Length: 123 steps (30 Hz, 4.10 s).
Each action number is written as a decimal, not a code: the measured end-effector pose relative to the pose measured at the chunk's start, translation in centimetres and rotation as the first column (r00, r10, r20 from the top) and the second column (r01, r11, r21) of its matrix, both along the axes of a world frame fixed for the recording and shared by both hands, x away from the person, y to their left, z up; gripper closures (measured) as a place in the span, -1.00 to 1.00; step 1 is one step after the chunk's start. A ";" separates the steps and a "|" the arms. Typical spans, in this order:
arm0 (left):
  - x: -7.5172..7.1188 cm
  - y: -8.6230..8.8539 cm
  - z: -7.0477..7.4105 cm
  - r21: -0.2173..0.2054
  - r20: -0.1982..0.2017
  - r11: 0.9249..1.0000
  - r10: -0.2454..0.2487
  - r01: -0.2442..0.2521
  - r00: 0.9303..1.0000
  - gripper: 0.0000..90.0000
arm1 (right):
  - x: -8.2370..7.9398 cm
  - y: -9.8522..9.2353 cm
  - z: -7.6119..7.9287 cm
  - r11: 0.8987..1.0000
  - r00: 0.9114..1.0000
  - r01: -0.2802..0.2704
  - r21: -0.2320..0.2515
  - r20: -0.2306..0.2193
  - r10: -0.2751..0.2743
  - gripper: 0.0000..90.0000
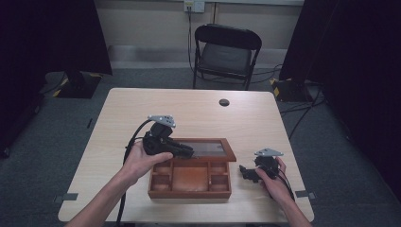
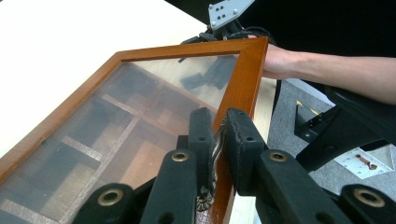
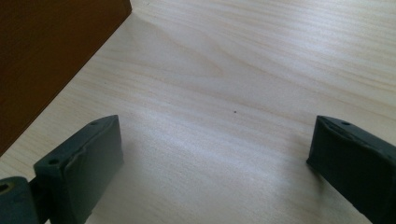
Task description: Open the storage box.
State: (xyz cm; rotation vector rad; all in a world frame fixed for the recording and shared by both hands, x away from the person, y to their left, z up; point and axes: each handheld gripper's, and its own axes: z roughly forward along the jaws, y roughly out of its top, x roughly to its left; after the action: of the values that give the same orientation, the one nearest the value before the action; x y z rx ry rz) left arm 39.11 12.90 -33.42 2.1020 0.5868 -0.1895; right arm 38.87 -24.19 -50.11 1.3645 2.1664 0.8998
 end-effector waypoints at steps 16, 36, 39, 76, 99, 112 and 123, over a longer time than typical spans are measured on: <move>0.5 0.1 0.8 -0.004 0.028 1.000 0.015 -0.015 1.000 0.80 | 0.0 0.0 0.0 1.000 1.000 0.001 -0.001 -0.001 -0.001 -0.95; 1.0 0.3 1.2 -0.035 0.027 0.999 0.037 -0.036 0.999 0.80 | 0.0 0.0 0.0 1.000 1.000 0.001 -0.001 -0.001 -0.001 -0.95; 1.1 0.3 1.2 -0.031 0.027 0.999 0.034 -0.033 0.999 0.80 | 0.0 0.0 0.0 1.000 1.000 0.001 -0.001 -0.001 -0.001 -0.95; 2.3 0.5 2.0 -0.057 0.043 0.998 0.041 -0.039 0.998 0.81 | 0.0 0.0 0.0 1.000 1.000 0.001 -0.001 -0.001 -0.001 -0.96; 3.3 0.5 2.8 -0.063 0.055 0.997 0.056 -0.052 0.997 0.83 | 0.0 0.0 0.0 1.000 1.000 0.001 -0.001 -0.001 -0.001 -0.96; 3.6 0.6 2.9 -0.066 0.062 0.996 0.062 -0.058 0.996 0.83 | 0.0 0.0 0.0 1.000 1.000 0.001 -0.001 -0.001 -0.001 -0.96; 3.5 0.5 2.9 -0.067 0.065 0.996 0.063 -0.059 0.996 0.83 | 0.0 0.0 0.0 1.000 1.000 0.000 -0.001 -0.001 0.000 -0.96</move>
State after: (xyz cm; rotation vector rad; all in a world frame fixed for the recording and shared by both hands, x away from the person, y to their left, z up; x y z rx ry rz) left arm 42.64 13.45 -30.49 2.0164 0.5960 -0.1017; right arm 38.90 -24.18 -50.11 1.3652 2.1670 0.8982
